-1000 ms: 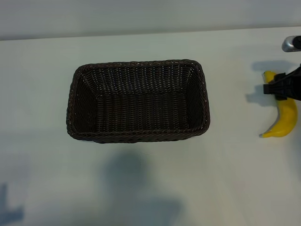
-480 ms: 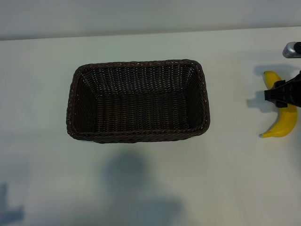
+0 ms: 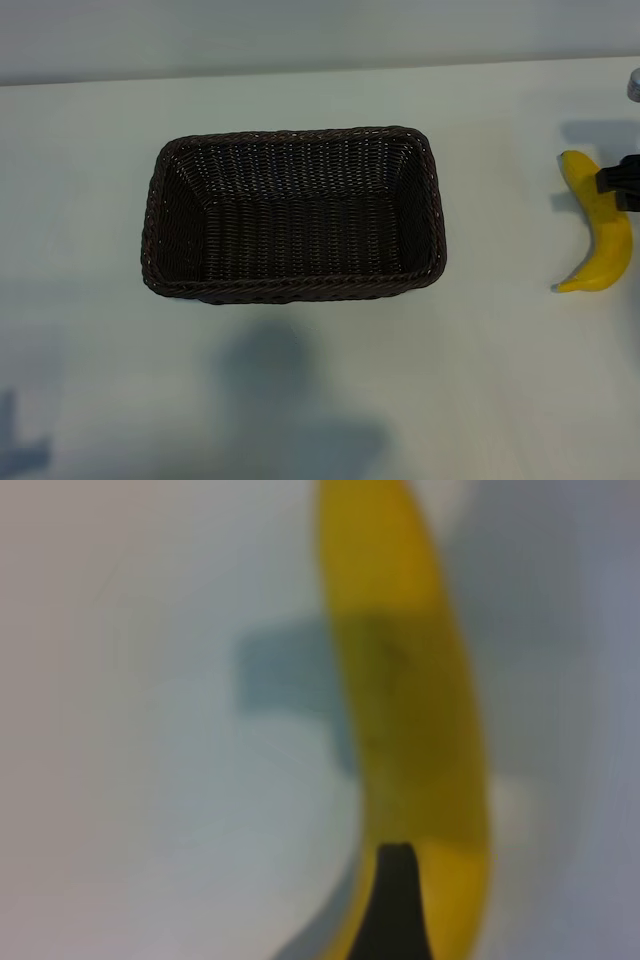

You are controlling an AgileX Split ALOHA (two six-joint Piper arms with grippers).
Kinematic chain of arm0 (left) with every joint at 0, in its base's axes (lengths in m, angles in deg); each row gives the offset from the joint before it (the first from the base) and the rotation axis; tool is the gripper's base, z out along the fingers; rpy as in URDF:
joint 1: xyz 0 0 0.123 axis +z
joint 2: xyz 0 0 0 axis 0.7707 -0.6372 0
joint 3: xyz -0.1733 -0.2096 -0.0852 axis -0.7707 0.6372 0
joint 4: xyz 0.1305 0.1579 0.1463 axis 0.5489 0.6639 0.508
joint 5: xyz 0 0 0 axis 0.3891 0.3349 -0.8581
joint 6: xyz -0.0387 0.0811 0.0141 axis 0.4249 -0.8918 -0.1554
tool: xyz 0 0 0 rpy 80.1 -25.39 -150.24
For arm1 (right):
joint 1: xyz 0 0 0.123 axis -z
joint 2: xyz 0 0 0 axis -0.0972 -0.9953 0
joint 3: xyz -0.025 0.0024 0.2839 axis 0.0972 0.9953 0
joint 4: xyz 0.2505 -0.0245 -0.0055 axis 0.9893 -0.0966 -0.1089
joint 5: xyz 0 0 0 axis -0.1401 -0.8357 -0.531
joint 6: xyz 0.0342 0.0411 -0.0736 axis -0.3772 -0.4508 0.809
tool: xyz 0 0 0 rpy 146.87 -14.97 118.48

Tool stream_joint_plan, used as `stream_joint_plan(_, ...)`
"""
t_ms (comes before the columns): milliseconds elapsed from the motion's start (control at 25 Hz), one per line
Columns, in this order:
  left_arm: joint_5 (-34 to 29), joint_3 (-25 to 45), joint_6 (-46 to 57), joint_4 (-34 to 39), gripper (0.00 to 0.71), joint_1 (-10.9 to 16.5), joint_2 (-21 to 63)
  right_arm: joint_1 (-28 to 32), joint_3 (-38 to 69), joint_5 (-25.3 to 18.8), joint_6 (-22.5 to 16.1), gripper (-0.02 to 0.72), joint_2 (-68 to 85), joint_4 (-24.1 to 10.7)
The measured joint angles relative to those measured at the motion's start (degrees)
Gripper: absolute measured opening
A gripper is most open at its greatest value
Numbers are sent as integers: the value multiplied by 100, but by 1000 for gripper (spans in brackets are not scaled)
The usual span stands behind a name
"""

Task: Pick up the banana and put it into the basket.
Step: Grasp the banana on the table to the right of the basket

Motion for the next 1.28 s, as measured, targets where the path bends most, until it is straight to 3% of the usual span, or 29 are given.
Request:
stream_joint_plan(400,0,0,0,0,579,0,0,-194,-4,73,165,605,-48,195)
stream_joint_plan(1280,0,0,-8,0,579,0,0,-203,-4,709,198,601,-992,123)
